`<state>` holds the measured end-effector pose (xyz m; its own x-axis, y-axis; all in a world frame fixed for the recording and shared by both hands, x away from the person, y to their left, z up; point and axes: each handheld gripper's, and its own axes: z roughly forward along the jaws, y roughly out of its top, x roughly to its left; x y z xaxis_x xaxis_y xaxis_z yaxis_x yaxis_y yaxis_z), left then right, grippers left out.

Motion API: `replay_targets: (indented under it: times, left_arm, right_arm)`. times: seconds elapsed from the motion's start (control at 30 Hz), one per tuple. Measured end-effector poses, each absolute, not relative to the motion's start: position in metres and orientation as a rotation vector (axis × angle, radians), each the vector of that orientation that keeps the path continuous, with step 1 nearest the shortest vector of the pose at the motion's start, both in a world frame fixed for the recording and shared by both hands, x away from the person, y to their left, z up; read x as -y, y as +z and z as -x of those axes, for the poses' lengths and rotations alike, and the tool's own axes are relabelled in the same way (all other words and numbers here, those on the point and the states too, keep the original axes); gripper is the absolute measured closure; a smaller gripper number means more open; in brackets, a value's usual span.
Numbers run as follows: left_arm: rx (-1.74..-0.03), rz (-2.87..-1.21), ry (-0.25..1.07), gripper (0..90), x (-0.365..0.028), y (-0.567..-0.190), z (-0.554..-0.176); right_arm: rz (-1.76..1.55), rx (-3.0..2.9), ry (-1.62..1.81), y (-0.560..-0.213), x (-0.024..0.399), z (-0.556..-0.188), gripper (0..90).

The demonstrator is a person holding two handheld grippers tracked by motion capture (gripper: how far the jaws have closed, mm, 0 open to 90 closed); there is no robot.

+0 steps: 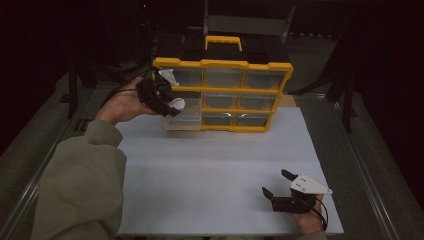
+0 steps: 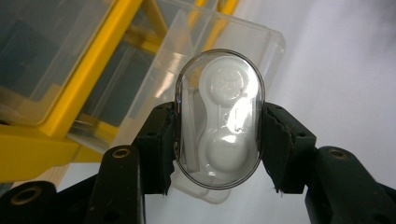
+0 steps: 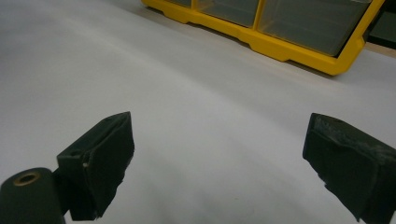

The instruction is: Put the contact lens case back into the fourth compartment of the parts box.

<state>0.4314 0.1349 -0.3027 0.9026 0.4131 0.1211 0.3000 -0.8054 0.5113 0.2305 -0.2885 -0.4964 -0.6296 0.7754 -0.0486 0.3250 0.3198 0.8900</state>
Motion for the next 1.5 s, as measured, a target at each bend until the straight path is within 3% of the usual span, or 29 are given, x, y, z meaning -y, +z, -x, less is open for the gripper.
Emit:
replay_targets:
  times: [1.23,1.33,1.37,1.43,1.5]
  left_arm:
    - [-0.705,-2.6,0.329,47.1,-0.125,-0.318,-0.452]
    - [-0.723,-2.568,0.339,40.6,-0.125,-0.317,-0.452]
    - [-0.725,-2.56,0.342,29.9,-0.125,-0.317,-0.451]
    - [-0.728,-2.535,0.362,16.9,-0.125,-0.315,-0.45]
    - [-0.732,-2.514,0.365,11.6,-0.128,-0.313,-0.449]
  right_arm:
    - [-0.973,-2.12,1.265,-0.496,0.288,-0.23,8.1]
    - [-0.974,-2.119,1.265,-0.496,0.288,-0.23,8.2]
    - [-0.974,-2.119,1.265,-0.496,0.288,-0.23,8.1]
    - [-0.973,-2.119,1.264,-0.496,0.288,-0.23,8.1]
    - [-0.975,-2.118,1.264,-0.496,0.288,-0.23,8.1]
